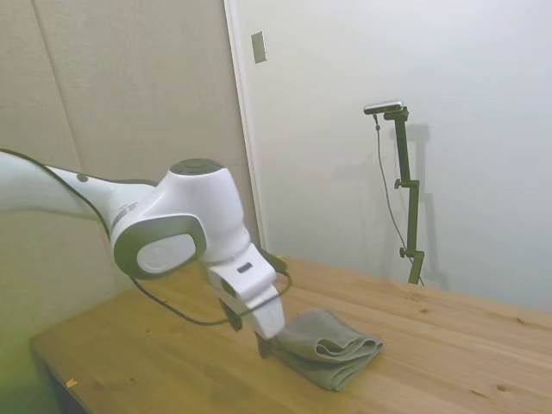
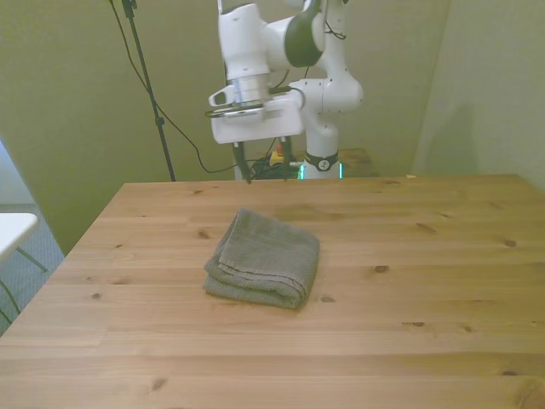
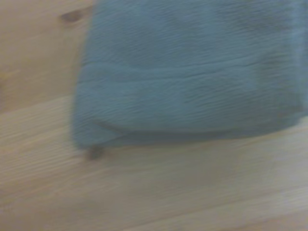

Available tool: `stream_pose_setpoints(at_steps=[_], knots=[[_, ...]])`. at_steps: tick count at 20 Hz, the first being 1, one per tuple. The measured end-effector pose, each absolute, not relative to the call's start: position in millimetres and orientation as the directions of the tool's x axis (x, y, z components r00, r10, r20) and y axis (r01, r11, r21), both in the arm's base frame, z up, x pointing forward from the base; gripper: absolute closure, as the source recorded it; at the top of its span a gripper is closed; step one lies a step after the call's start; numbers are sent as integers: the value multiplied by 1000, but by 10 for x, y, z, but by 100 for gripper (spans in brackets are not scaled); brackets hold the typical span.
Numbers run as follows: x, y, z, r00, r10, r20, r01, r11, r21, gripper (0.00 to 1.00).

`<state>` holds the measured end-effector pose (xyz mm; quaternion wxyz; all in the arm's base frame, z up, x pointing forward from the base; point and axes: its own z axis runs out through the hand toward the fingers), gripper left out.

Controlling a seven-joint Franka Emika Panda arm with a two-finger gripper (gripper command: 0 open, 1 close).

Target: Unfold the towel

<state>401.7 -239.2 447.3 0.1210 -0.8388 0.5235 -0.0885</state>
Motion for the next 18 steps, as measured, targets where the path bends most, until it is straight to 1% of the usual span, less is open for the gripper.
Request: stream_pose_setpoints(at_steps=[2,4,8,12,16,18], knots=[[4060,-2737,4389,435,-901,12,-845,-413,-339,0],[4189,-2916,4294,448,-894,-1,-825,-413,-386,0],[4434,-3028,4164,484,-875,-24,-767,-411,-493,0],[4469,-3146,3939,505,-858,-92,-727,-366,-581,0],[4439,-3311,3730,512,-850,-126,-718,-343,-606,0],[4472,-3307,3672,514,-847,-133,-715,-338,-612,0]])
